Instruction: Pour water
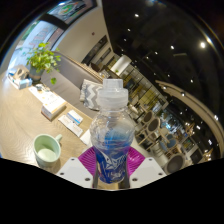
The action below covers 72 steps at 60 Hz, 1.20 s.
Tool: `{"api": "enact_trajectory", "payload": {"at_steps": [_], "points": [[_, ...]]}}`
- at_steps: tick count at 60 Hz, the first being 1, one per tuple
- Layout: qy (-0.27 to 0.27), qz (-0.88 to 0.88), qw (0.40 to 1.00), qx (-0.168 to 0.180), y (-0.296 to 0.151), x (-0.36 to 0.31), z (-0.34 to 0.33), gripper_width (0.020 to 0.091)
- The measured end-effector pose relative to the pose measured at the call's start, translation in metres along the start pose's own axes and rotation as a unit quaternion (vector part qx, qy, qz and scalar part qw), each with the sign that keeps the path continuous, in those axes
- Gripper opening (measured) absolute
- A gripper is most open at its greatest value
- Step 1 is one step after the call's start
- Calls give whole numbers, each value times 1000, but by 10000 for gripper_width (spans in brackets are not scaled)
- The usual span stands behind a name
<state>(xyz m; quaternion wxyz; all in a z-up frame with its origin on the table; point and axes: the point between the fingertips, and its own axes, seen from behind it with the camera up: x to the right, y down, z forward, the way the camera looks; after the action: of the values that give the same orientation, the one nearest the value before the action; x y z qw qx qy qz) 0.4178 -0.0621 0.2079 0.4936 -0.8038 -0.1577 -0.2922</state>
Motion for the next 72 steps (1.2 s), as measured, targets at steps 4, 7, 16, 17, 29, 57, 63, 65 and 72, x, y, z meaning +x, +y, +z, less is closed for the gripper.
{"api": "enact_trajectory", "payload": {"at_steps": [4, 7, 16, 17, 29, 57, 63, 65, 72], "points": [[-39, 98, 994, -11, 17, -13, 7, 356], [-62, 160, 985, -18, 32, -23, 13, 356], [-101, 283, 953, -24, 72, -45, 31, 357], [-104, 291, 951, -26, 76, -47, 32, 357], [-124, 340, 931, -36, 116, -70, 46, 377], [-121, 333, 929, -109, 141, -70, 1, 851], [-125, 321, 929, -137, 137, -59, -44, 852], [-128, 317, 929, -142, 135, -56, -63, 855], [-145, 301, 930, -152, 116, -45, -127, 856]]}}
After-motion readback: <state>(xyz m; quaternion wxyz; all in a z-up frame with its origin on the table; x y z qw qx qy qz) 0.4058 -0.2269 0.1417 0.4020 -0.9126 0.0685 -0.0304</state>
